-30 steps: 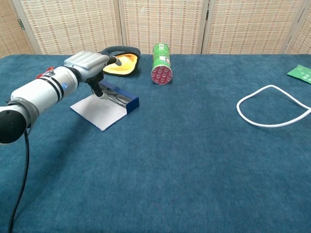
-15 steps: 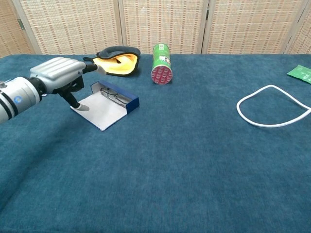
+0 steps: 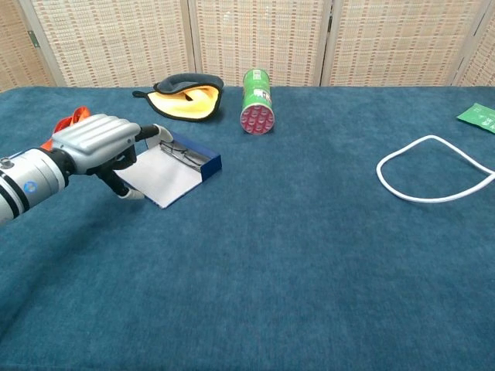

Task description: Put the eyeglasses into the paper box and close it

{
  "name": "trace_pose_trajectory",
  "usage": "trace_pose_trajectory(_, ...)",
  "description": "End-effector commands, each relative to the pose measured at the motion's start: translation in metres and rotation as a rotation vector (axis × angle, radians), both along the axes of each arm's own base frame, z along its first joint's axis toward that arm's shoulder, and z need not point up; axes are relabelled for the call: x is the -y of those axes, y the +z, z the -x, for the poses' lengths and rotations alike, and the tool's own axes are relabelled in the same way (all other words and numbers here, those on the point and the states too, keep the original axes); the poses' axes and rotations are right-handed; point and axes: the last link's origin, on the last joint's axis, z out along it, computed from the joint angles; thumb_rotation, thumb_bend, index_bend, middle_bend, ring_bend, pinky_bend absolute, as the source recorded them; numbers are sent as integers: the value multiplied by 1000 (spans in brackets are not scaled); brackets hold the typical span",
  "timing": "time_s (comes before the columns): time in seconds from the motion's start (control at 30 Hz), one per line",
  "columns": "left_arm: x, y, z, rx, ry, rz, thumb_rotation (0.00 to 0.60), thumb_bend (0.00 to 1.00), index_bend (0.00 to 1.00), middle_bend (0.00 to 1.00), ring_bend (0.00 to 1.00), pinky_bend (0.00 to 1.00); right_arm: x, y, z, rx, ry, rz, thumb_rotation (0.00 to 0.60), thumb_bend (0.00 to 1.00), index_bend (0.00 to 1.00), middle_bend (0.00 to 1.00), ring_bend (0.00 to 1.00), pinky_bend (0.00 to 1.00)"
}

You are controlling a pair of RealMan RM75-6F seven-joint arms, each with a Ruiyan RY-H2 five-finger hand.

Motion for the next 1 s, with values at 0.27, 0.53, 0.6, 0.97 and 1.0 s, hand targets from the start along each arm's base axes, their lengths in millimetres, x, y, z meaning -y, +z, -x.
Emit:
trace_pose_trajectory(0.27,-2,-8,6,-22,18,1,600,184,204,974,899,976,0,0,1,-2,-5,2,600,421,100,255,409,244)
trace_pose_trajectory(0.53,-4,-11,7,-24,30,4,600,185,204,975,899,976,-1,0,2,-1,-9,2,600,421,100,255,409,243)
trace_pose_trajectory(0.6,-5,-12,6,-23,32,5,600,184,204,975,899,975,-2,0,2,0,-9,2,600,421,100,255,409,243)
trace_pose_trajectory(0.97,-8,-18,1,-14,35,6,600,184,206,975,899,975,-3,1,4,-1,-17,6,600,421,100,255,409,243)
trace_pose_trajectory(1.0,-9,-18,1,-8,36,4,600,184,210,974,899,975,-3,1,4,-1,-17,7,600,421,100,255,409,244)
